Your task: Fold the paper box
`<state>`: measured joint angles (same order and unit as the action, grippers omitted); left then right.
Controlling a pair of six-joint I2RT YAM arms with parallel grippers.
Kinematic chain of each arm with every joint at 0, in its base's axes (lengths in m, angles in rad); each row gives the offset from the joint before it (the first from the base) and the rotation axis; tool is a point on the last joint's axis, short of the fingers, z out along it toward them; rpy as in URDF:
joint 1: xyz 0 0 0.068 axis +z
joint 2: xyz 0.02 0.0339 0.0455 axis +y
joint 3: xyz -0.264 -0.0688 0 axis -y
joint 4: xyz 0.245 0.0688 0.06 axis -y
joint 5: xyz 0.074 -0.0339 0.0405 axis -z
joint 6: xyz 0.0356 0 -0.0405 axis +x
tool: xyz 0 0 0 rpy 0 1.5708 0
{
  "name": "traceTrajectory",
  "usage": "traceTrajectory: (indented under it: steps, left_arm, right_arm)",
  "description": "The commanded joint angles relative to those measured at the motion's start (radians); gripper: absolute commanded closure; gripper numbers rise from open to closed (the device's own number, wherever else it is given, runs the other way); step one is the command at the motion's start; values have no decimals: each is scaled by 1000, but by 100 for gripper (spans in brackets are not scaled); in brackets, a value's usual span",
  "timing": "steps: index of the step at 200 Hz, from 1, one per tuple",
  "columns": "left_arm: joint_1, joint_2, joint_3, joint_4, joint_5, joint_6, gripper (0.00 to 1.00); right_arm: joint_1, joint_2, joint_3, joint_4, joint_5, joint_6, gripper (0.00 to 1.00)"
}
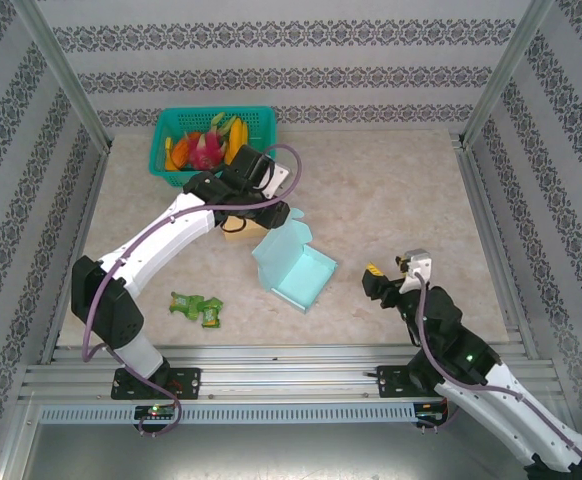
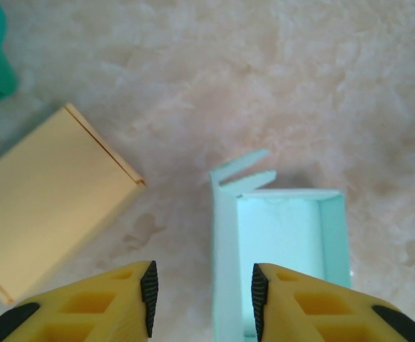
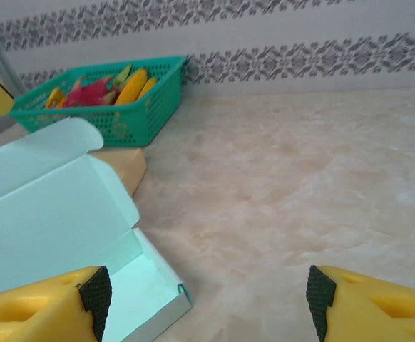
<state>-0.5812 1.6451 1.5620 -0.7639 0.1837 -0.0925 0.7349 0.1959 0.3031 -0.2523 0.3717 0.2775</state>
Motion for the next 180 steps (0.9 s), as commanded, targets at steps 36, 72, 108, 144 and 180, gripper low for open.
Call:
traceTrajectory:
  steps: [36,72,108,144,180]
  left_arm:
    - [-3,-30,-78,-35,55,-78,62]
    - [-11,-40,-112,-63,33,-73,67]
    - [-45,-70,-143,-70,18,-91,67]
    - [-100,-50,-118,-121,-79,-84,75]
    - [-137,-12,-84,-164,-157,-55,90]
  right_arm:
    - [-8,139,5,84,-83,-24,26]
    - [-8,178,4,103,-89,-30,26]
    - [-9,196,5,110,-91,-38,26]
    - [-8,198,14,109,-106,-43,27]
    - [-9,203,6,116,-97,-47,27]
